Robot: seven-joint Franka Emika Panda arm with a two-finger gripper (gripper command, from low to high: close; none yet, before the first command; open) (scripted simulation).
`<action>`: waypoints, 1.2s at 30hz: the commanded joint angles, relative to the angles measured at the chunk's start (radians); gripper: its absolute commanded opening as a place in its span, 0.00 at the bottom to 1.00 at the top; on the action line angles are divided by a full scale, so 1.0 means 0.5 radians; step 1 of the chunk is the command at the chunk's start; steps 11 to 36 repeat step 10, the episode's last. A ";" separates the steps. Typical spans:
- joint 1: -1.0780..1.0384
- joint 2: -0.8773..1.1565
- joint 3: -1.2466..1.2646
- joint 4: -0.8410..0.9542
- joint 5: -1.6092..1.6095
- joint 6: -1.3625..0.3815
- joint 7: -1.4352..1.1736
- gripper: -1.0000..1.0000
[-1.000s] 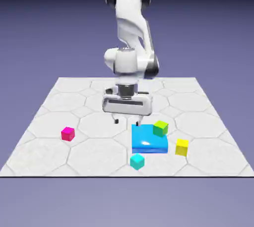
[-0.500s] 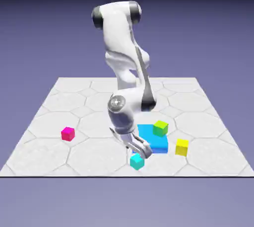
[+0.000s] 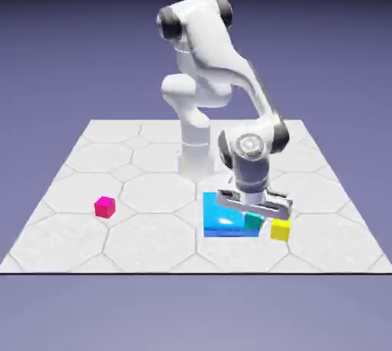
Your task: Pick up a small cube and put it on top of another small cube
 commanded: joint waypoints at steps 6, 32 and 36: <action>0.157 0.247 -0.097 -0.102 -0.196 0.308 0.090 0.00; 0.093 0.112 -0.029 -0.049 -0.108 0.135 0.034 1.00; 0.093 0.112 -0.029 -0.049 -0.108 0.135 0.034 1.00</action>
